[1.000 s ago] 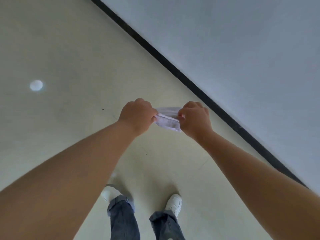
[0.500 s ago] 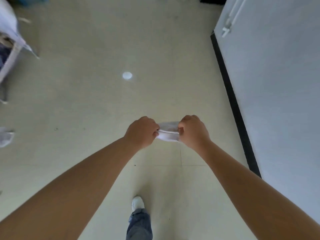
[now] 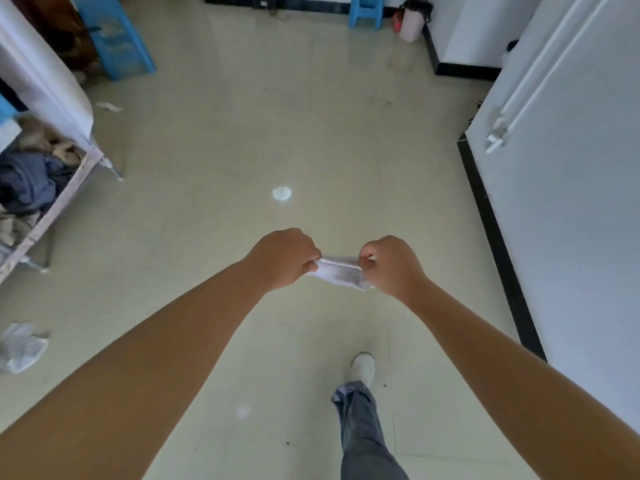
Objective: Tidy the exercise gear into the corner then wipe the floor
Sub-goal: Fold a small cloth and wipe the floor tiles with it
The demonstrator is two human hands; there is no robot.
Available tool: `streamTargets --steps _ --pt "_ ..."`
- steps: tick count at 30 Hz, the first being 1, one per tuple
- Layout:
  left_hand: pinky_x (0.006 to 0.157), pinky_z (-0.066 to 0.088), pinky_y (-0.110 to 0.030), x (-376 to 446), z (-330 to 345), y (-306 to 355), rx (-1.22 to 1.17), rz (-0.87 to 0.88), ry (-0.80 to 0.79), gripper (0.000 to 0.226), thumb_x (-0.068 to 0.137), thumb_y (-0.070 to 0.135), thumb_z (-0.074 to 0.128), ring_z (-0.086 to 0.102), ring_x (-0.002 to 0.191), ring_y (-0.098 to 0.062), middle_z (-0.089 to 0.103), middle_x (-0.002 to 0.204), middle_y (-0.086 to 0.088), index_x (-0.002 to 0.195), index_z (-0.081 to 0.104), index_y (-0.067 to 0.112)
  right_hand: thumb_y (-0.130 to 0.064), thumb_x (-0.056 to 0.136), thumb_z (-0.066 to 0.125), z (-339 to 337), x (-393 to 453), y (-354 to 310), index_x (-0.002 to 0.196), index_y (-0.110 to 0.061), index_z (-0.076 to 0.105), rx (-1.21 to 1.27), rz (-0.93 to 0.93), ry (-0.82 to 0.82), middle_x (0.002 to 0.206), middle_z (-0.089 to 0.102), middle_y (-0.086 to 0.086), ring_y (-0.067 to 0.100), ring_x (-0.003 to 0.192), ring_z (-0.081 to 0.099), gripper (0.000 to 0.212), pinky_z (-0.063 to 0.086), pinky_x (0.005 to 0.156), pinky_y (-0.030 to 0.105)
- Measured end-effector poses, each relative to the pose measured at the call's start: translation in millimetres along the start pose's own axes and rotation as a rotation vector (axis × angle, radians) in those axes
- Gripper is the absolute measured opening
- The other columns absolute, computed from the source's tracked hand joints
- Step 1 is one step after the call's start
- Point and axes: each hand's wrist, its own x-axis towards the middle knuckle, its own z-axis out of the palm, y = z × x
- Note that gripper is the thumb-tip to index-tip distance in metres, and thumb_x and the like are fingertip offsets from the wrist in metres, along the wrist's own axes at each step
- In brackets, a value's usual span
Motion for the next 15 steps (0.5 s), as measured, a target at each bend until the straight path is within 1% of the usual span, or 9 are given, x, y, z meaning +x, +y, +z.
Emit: streamTargets --steps 3,5,7,9,10,12,15 --pt "0.095 0.043 -0.031 86.6 -32.0 -31.9 0.115 0.056 0.003 0.035 0.102 0.027 0.032 0.048 0.120 -0.020 0.060 0.122 0.000 0.122 0.059 0.015 -0.007 0.087 0.047 -27.2 84.3 32.5 0.098 -0.004 0.071 0.007 -0.005 0.013 0.098 0.070 0.016 0.030 0.097 0.061 0.027 0.045 0.080 0.030" --pt "0.096 0.042 -0.031 142.9 -56.2 -54.4 0.119 0.059 0.007 0.036 0.103 0.028 0.031 0.047 0.121 -0.019 0.059 0.125 0.001 0.124 0.057 0.016 -0.008 0.088 0.046 -50.5 143.3 51.0 0.098 -0.004 0.071 0.000 -0.018 0.012 0.098 0.071 0.015 0.029 0.096 0.061 0.027 0.044 0.078 0.029" --pt "0.098 0.041 -0.031 193.7 -81.1 -77.3 0.094 0.043 0.020 0.037 0.102 0.029 0.031 0.046 0.123 -0.019 0.058 0.127 0.001 0.126 0.056 0.017 -0.007 0.087 0.047 -75.4 202.2 64.2 0.095 -0.003 0.071 -0.014 -0.038 0.034 0.094 0.071 0.016 0.029 0.089 0.061 0.025 0.038 0.068 0.026" --pt "0.097 0.040 -0.029 238.7 -104.0 -101.4 0.067 0.026 0.031 0.037 0.102 0.029 0.031 0.045 0.123 -0.017 0.058 0.127 0.002 0.128 0.056 0.017 -0.006 0.085 0.048 -99.8 262.0 71.8 0.090 -0.003 0.071 -0.025 -0.054 0.066 0.091 0.070 0.017 0.029 0.083 0.058 0.023 0.030 0.066 0.022" --pt "0.096 0.040 -0.029 258.9 -113.9 -114.2 0.056 0.013 0.032 0.037 0.102 0.028 0.031 0.045 0.123 -0.017 0.057 0.127 0.001 0.128 0.055 0.017 -0.005 0.084 0.048 -110.5 290.7 73.1 0.089 -0.003 0.071 -0.029 -0.064 0.078 0.091 0.071 0.016 0.030 0.085 0.058 0.023 0.030 0.066 0.023" --pt "0.095 0.041 -0.029 300.9 -133.2 -144.9 0.051 -0.014 0.035 0.036 0.103 0.026 0.031 0.045 0.123 -0.018 0.057 0.126 0.000 0.127 0.055 0.016 -0.004 0.084 0.048 -128.6 348.4 72.2 0.091 -0.003 0.070 -0.025 -0.082 0.096 0.093 0.071 0.015 0.031 0.093 0.060 0.023 0.037 0.071 0.026" --pt "0.097 0.041 -0.031 371.1 -163.8 -203.9 0.076 -0.057 0.061 0.035 0.102 0.022 0.032 0.046 0.122 -0.020 0.056 0.126 -0.002 0.125 0.056 0.015 -0.005 0.084 0.049 -148.8 436.8 67.6 0.091 -0.002 0.070 -0.030 -0.090 0.104 0.094 0.071 0.015 0.031 0.095 0.060 0.022 0.044 0.080 0.030"
